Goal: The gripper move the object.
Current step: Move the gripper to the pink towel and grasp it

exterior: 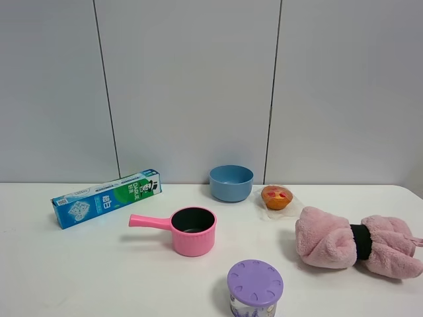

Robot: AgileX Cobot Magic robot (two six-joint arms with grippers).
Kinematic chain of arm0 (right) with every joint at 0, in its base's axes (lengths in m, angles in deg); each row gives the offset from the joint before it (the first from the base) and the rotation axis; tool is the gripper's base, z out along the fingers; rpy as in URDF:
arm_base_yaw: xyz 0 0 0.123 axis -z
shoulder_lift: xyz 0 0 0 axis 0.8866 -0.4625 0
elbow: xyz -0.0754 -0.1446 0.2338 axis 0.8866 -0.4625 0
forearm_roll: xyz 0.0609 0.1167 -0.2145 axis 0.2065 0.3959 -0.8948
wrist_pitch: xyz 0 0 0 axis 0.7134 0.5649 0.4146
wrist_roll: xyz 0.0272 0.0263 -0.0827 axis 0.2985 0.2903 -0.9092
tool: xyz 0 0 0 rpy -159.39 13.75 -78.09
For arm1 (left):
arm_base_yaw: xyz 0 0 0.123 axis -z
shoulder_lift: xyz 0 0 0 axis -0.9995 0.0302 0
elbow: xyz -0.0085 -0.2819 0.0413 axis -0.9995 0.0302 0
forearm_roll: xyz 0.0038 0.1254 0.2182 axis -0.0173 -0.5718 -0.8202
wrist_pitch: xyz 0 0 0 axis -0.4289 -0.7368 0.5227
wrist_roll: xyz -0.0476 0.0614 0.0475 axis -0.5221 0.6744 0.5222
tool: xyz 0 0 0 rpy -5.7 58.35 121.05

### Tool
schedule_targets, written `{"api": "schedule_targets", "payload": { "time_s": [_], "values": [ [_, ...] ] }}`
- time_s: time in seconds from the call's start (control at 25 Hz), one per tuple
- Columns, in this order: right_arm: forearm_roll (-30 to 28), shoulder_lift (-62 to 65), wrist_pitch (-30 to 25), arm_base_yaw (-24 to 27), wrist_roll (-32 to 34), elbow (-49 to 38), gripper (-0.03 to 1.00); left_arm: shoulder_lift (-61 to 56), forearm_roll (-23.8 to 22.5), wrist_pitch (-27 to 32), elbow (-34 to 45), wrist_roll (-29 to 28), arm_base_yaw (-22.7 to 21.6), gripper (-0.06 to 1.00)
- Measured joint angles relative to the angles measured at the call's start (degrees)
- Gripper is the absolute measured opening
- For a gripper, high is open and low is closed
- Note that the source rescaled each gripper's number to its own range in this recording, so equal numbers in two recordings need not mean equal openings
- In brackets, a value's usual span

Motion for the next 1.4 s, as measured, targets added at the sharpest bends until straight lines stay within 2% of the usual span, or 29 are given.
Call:
{"api": "schedule_targets", "payload": {
  "time_s": [0.76, 0.96, 1.16, 1.4],
  "values": [
    [0.0, -0.1, 0.0, 0.0, 0.0, 0.0, 1.00, 0.0, 0.0, 0.0, 0.0, 0.0, 0.0, 1.00],
    [1.0, -1.7, 0.0, -2.5, -0.1, 0.4, 1.00, 0.0, 0.0, 0.0, 0.0, 0.0, 0.0, 1.00],
    [0.7, -11.4, -1.5, -5.8, -4.5, 10.1, 1.00, 0.0, 0.0, 0.0, 0.0, 0.0, 0.0, 1.00],
    [-1.0, -33.7, -6.2, -5.8, -17.6, 27.1, 1.00, 0.0, 0.0, 0.0, 0.0, 0.0, 0.0, 1.00]
  ]
}}
